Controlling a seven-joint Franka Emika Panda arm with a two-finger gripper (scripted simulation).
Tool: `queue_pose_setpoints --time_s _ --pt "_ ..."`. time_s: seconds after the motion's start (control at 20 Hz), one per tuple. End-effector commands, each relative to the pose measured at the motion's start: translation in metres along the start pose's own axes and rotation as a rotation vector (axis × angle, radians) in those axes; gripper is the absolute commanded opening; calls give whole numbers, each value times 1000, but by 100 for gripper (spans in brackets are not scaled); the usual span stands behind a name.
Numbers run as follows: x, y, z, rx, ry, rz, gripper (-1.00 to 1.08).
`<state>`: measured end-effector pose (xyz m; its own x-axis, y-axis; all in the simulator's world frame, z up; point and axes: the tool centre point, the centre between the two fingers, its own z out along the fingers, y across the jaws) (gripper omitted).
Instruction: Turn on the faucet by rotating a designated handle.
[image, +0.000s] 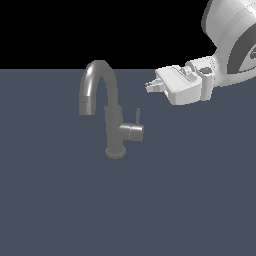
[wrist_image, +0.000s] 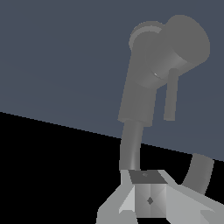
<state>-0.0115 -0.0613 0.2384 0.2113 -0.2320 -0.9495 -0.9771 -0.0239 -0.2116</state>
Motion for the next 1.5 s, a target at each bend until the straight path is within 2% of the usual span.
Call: queue_pose_setpoints --time_s 0.0,0.3,0.6,0.85,1.15,1.45 --pt "17 0 7 55 -46 55 -100" --pt "48 1 22 156 -133 157 -100" --pt "66 3 34 218 -186 219 -100" --pt "72 3 38 239 -206 241 -100" --pt "73 3 39 240 -207 242 -100" --pt "64 20 42 240 -208 242 -100"
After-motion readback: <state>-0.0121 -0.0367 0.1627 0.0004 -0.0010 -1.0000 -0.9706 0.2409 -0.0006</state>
